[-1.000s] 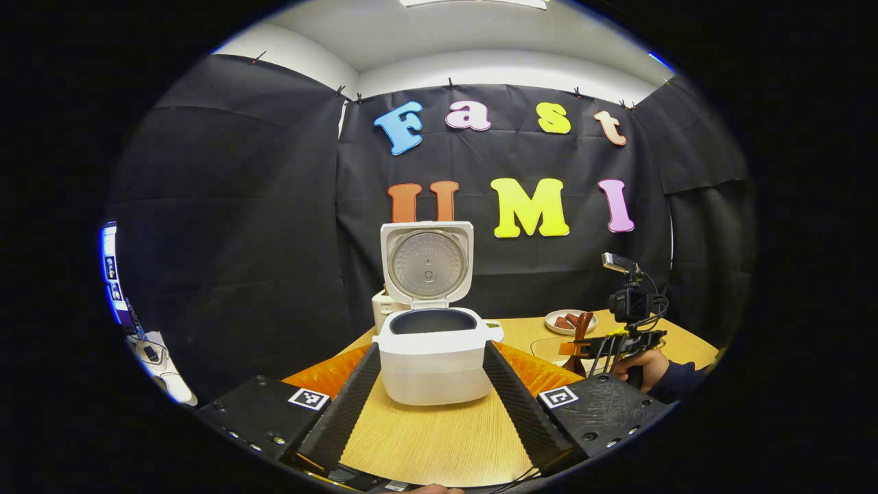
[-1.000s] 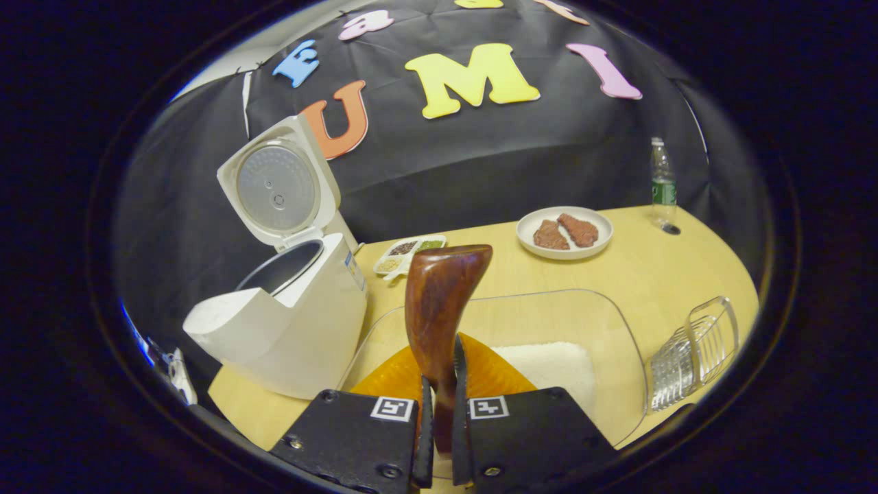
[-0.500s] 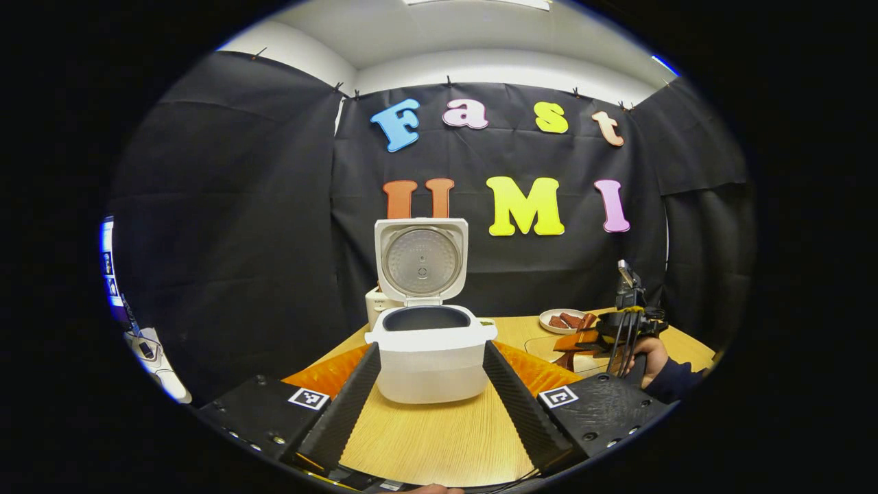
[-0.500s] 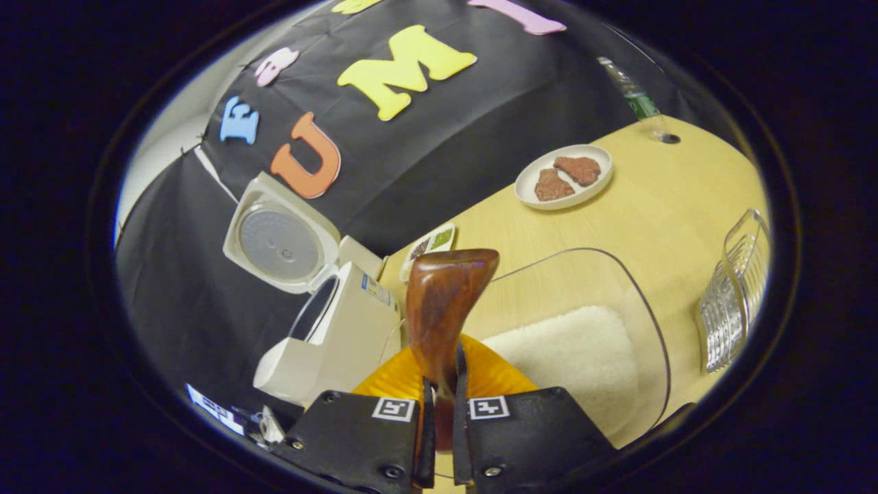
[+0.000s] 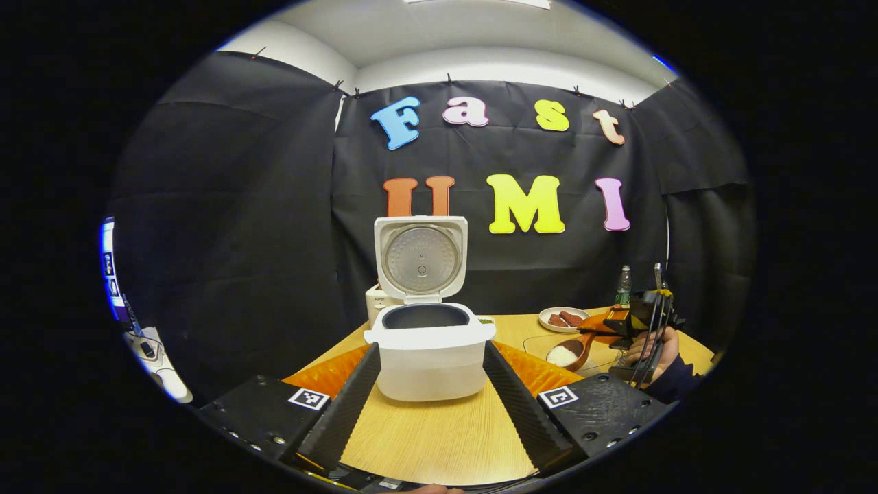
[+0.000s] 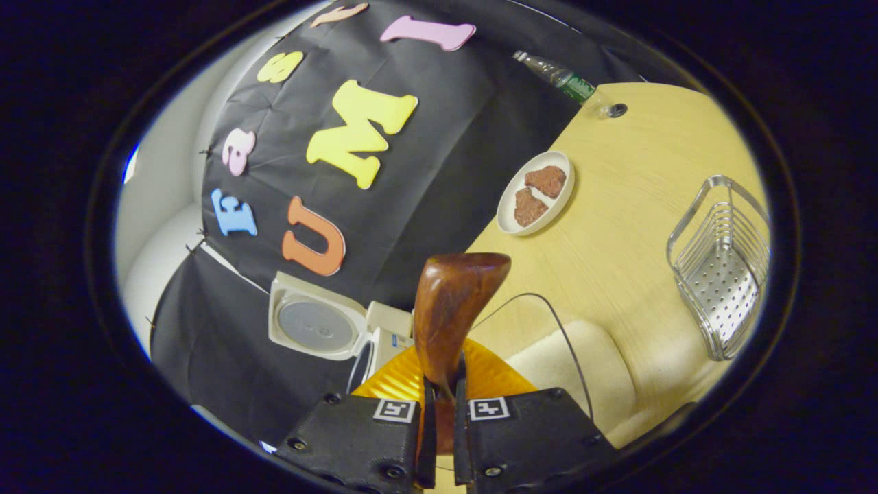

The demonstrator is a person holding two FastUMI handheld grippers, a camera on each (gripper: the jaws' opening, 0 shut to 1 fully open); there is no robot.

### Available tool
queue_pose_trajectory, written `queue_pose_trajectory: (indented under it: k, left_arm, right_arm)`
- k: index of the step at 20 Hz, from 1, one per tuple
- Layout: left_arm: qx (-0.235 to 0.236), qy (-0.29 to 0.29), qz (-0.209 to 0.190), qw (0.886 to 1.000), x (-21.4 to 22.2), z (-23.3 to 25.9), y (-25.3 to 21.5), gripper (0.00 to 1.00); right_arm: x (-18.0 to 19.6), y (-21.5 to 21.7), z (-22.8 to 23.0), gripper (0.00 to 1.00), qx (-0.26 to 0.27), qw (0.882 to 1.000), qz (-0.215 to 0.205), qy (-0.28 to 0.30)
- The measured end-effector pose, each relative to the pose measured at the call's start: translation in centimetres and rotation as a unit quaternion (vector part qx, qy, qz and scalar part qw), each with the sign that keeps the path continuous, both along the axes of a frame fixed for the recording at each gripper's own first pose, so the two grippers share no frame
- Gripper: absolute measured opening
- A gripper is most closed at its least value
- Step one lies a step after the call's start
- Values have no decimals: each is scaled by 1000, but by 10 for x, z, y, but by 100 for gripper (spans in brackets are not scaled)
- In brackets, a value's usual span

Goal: Close the left gripper, press the button to open the rice cooker; take a wooden spoon from the chopstick holder with the right hand, scoop a spoonful of rice and pour it into the rice cooker, then put the wooden spoon back into the chopstick holder.

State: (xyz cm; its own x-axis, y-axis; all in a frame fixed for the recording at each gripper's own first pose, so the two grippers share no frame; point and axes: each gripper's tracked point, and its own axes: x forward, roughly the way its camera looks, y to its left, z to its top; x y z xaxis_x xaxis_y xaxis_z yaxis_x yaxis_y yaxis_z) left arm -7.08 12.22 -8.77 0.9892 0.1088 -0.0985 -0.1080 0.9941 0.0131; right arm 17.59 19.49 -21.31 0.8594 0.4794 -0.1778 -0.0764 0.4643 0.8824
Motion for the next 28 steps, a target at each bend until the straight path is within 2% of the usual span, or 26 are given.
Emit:
queue_pose_trajectory:
  k: [3, 6, 8, 10, 13, 16, 23, 28]
  left_arm:
    - [4, -3, 4, 1000, -3, 3, -4, 95]
    - [-2, 2, 3, 1000, -4, 1, -7, 96]
    - [1, 3, 2, 1000, -7, 2, -9, 95]
    - [3, -2, 3, 1000, -9, 5, -7, 95]
    - [-4, -6, -2, 1000, -12, 5, -9, 96]
    - [-8, -5, 0, 1000, -18, 3, -3, 95]
    - [-15, -25, -3, 1000, -44, 9, 9, 96]
    - [-41, -19, -2, 999, -59, 6, 26, 95]
  right_arm:
    - [-3, -18, 28, 15, 78, 997, -14, -22]
    - [3, -49, 54, 15, 179, 983, -41, -30]
    - [2, -68, 58, 14, 194, 979, -54, -27]
    - [4, -82, 62, 14, 201, 977, -71, -24]
    - [2, -74, 74, 17, 218, 974, -60, -25]
    - [-1, -53, 93, 15, 202, 977, -45, -44]
    - [9, 23, 133, 14, 178, 982, -16, -62]
    - [39, 84, 149, 15, 160, 986, 5, -51]
